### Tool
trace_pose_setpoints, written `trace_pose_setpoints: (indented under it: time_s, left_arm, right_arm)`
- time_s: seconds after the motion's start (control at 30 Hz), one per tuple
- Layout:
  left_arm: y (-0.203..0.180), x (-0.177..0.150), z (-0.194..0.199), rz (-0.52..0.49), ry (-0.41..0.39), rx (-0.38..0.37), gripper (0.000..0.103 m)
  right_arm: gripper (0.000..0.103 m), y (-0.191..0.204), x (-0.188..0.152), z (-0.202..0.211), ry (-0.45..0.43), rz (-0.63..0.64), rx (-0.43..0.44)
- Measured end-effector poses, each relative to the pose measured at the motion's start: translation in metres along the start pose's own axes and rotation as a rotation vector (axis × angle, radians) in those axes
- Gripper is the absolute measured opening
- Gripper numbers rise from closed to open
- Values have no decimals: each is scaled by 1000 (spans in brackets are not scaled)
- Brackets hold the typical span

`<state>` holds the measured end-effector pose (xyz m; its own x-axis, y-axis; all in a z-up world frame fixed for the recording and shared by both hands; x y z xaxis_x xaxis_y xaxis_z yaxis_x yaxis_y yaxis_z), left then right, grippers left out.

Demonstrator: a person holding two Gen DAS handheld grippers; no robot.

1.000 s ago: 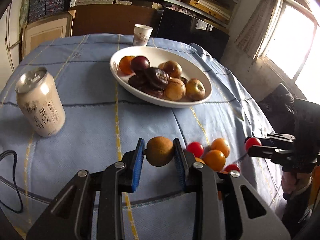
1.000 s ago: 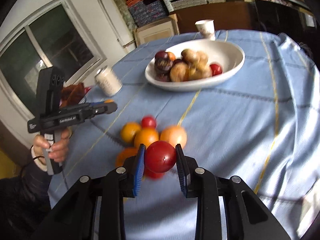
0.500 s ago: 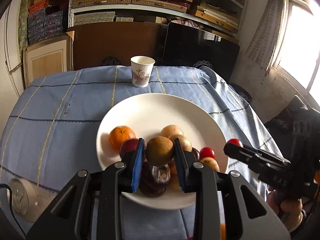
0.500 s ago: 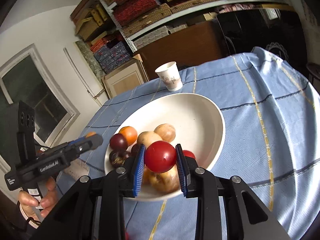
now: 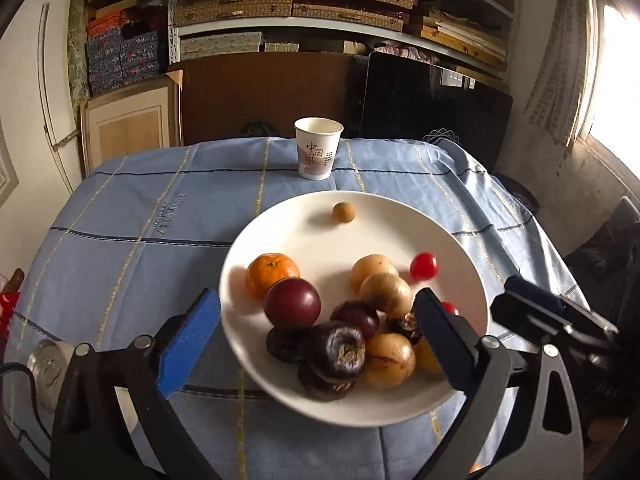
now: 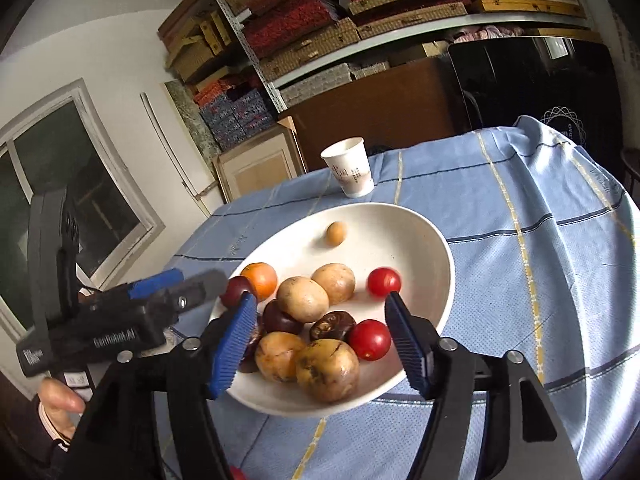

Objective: Organize fruits
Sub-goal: 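Move the right gripper around another red tomato while the left returns to the pile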

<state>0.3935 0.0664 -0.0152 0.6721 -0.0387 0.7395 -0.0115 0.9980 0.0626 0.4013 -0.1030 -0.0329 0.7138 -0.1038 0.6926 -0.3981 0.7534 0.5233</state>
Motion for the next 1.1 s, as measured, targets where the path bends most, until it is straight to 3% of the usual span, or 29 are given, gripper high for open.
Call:
trace_pose_setpoints:
  time_s: [0.13,0.27,0.53,0.6,0.73,0.87,1.1]
  left_arm:
    - [3,-25,30,-56,-30,80,98]
    - [3,-54,51,-63,-28,102,98]
    - [9,-118,71,81,8,-39,98]
    - [8,-132,69,82,44,-35,98]
    - [8,-145,70,61,63,8,98]
    - [15,-146,76,84,51,12,98]
    - [19,-154,73,122,105,-31,98]
  right_arm:
    - [76,7,-8,18,-8,26,-5]
    - [79,12,-23,34,-8,73,-27]
    - [79,24,-68,62,17,205,-45]
    - [79,26,-74,67,13,220,-55]
    - [79,29,-82,69,38,212,-36]
    - [79,31,-98,63,139,206,12]
    - [74,53,-124,84,187,339,82]
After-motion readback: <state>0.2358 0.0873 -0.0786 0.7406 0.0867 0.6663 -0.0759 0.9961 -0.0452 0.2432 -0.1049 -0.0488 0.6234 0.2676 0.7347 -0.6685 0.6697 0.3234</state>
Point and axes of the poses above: each gripper's, at about its wrist camera, not at the fingertips, and z roughly against the way its jaws point, y to its left, x to its top, the point moved 7 cm from there along -z, roughly the way its jaws point, and after that the axes turned 8 degrees about -z, right-handed, at the moved point
